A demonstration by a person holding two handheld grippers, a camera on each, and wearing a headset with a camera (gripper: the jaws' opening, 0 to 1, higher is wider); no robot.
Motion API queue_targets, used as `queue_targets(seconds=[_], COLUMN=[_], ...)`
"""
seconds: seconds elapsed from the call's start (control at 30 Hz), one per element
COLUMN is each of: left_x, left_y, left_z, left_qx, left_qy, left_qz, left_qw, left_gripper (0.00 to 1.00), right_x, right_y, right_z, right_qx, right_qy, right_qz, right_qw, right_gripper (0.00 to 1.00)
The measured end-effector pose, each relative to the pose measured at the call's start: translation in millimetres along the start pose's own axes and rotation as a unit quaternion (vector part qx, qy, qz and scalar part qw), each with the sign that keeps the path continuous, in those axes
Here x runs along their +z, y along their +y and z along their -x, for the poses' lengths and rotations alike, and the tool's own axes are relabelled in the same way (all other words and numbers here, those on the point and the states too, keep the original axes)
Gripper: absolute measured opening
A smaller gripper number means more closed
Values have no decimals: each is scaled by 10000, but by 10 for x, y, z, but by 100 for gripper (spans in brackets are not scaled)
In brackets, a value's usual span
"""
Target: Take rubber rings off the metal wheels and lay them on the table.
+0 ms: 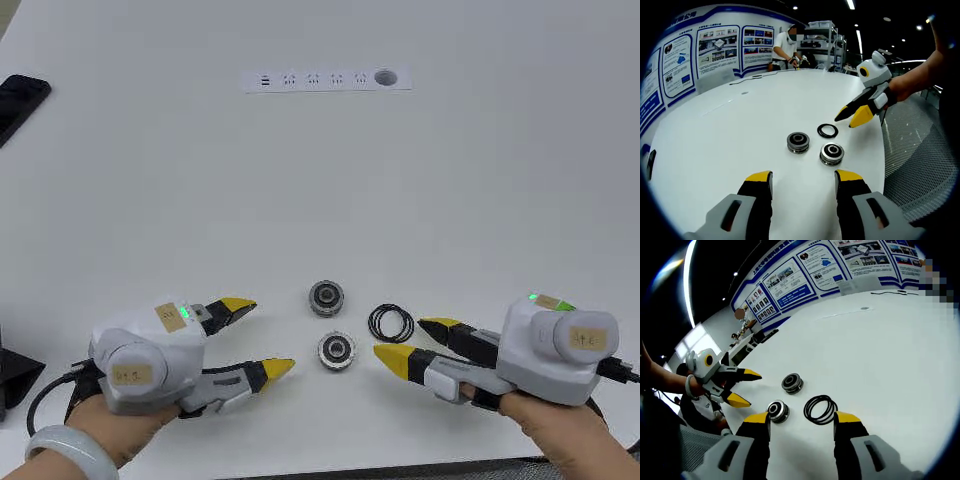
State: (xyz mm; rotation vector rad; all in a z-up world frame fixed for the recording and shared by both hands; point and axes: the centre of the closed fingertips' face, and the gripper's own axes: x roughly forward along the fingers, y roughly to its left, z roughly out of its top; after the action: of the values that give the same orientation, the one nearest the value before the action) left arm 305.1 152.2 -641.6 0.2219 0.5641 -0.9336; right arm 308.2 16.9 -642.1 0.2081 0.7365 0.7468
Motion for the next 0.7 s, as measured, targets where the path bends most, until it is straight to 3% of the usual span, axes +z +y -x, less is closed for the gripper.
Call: queue_targets(seconds=[0.27,0.47,0.7], left_x=[-3,-25,-70], left_y=[-80,-116,-199], left_z=[88,159,237], left_qx=[6,38,65], left_qy=[-77,-154,-195], left_qz=[136,233,334], left_qw=[9999,9996,9992], left_gripper=[58,60,64], right_x=[-63,-158,-181], right_y=[75,117,150], right_z=[42,61,109], right_qx=[1,-18,-97], right_qy=[142,389,372], right_qz=[577,1040,1328], right_qw=[9982,9938,9904], right_gripper=[61,66,72])
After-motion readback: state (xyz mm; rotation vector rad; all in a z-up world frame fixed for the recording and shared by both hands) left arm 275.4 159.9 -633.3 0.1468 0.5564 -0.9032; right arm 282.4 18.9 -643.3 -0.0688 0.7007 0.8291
